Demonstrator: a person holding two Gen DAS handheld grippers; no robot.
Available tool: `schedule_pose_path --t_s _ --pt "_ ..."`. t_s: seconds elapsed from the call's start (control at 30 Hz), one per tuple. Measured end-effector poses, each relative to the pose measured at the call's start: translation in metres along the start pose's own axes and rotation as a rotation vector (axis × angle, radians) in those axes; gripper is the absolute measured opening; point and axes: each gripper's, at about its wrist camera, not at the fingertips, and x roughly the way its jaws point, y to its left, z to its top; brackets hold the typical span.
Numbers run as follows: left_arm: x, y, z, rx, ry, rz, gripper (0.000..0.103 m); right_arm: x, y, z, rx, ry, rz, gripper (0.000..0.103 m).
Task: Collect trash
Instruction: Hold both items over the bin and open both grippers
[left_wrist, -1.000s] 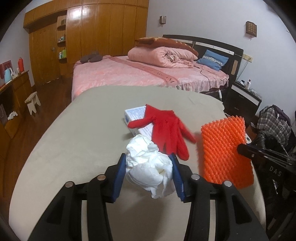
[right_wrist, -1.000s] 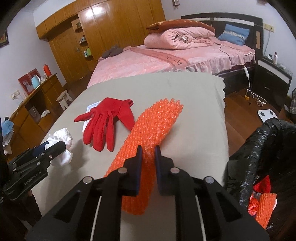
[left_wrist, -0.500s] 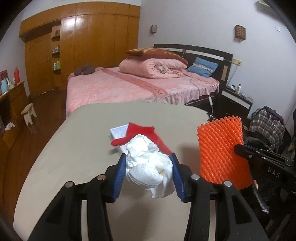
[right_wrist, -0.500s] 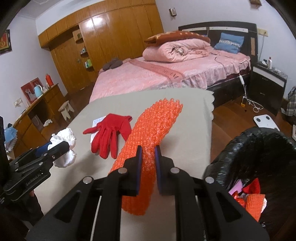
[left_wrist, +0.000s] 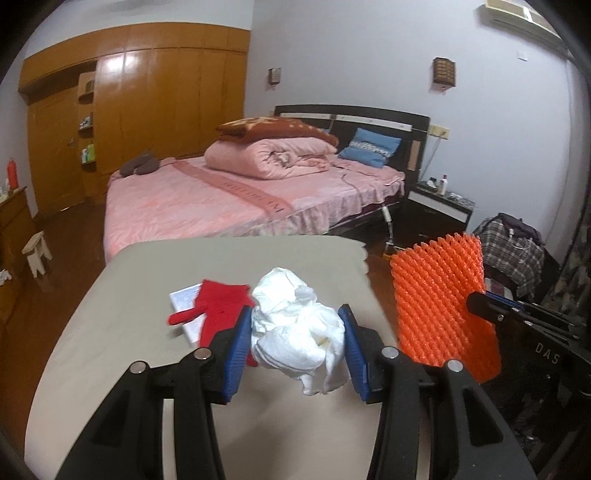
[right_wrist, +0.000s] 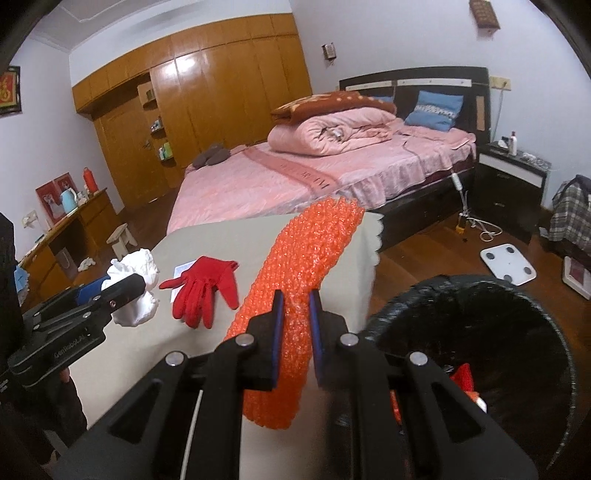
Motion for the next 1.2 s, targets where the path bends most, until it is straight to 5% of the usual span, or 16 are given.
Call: schedule_pose_path --t_s 1.2 --pt "0.030 -0.193 0.006 0.203 -0.013 -0.357 0.047 -0.094 -0.150 -0.044 0.123 -0.042 -0.318 0.013"
